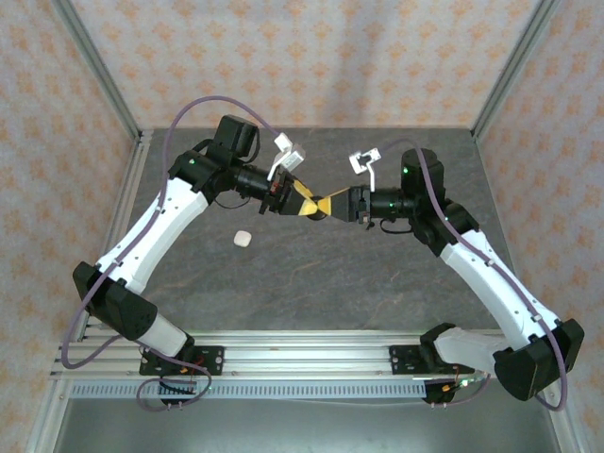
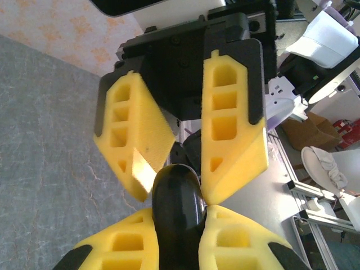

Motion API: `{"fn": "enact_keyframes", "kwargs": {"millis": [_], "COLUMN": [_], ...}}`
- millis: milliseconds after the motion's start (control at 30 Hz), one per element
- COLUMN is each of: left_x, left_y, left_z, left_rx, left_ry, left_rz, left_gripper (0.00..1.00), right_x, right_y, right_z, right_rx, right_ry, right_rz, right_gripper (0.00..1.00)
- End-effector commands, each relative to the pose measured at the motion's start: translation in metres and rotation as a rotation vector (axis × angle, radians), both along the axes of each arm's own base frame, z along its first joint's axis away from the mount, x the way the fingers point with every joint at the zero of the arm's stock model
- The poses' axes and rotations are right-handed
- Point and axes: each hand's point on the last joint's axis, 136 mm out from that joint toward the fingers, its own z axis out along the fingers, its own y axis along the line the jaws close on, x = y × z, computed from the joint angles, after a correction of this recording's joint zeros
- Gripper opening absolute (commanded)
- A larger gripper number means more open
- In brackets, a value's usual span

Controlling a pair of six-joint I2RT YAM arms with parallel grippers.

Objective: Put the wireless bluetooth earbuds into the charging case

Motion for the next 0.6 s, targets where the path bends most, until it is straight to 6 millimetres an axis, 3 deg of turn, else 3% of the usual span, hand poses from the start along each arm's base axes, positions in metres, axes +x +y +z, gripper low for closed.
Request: {"fn": "enact_keyframes", "kwargs": {"millis": [0, 233, 567], "left_x": [-0.008, -0.011, -0.011], "left_y": [0.001, 0.002, 0.002], "left_z": [0.021, 0.023, 0.025], "left_rx": [-0.051, -0.052, -0.044], "left_ry": [-0.050, -0.044, -0.049], "left_rz": [-0.041, -0.049, -0.035], "left_gripper": [0.00, 0.00, 0.00], "right_x": [-0.010, -0.015, -0.009], "right_y": [-0.001, -0.004, 0.002], "right_z": [0.000, 0.000, 0.015], "right_rx": [-0.017, -0.027, 0.055], "right_ry": [-0.012, -0.011, -0.023], "right_rz": [0.020, 0.023, 0.030], "right_gripper": [0.47, 0.45, 0.18]}}
